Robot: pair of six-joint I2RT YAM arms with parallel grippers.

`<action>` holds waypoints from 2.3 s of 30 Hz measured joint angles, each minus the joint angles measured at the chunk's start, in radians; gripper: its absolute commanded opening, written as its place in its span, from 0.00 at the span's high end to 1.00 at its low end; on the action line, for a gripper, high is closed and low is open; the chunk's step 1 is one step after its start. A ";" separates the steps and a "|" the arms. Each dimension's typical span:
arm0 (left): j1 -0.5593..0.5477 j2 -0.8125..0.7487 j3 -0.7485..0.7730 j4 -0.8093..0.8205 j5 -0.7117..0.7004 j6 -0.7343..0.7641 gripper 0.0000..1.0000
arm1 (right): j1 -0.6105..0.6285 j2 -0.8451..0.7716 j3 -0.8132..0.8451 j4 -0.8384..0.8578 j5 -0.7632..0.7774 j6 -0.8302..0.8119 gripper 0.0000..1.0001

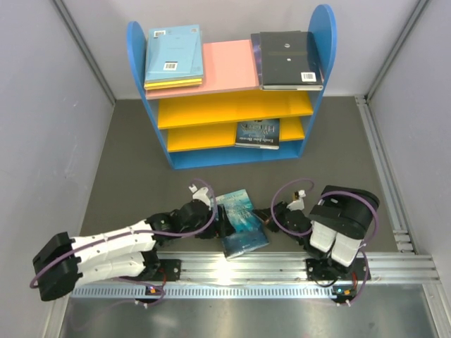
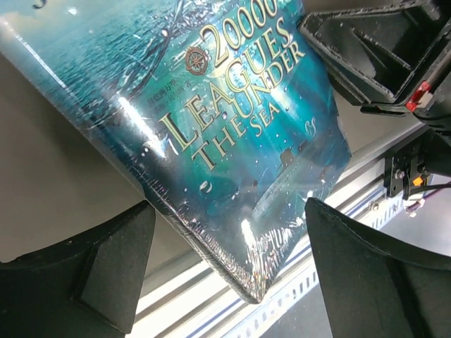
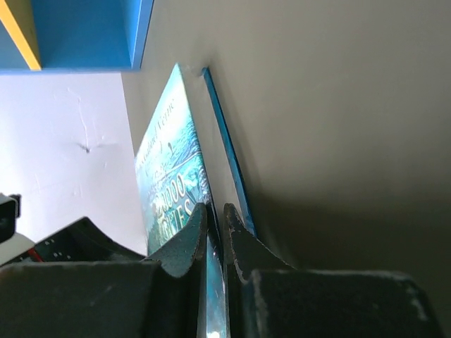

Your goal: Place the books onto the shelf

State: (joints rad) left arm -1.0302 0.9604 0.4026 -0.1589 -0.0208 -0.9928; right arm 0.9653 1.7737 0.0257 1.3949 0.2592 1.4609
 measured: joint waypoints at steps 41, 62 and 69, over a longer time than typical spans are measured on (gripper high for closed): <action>0.006 0.169 -0.223 0.574 -0.270 0.062 0.16 | 0.097 0.016 -0.005 -0.044 -0.578 0.035 1.00; -0.137 0.006 -0.180 0.226 -0.275 0.084 0.14 | -0.233 -0.328 0.040 -0.558 -0.748 -0.187 1.00; -0.137 0.106 -0.238 0.480 -0.330 0.069 0.19 | -0.264 -0.484 0.111 -0.864 -0.667 -0.307 1.00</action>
State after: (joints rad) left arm -1.1675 1.0660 0.1650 0.3206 -0.3511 -0.9241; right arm 0.7010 1.2896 0.1364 0.5304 -0.4080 1.1534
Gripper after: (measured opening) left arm 0.842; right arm 0.029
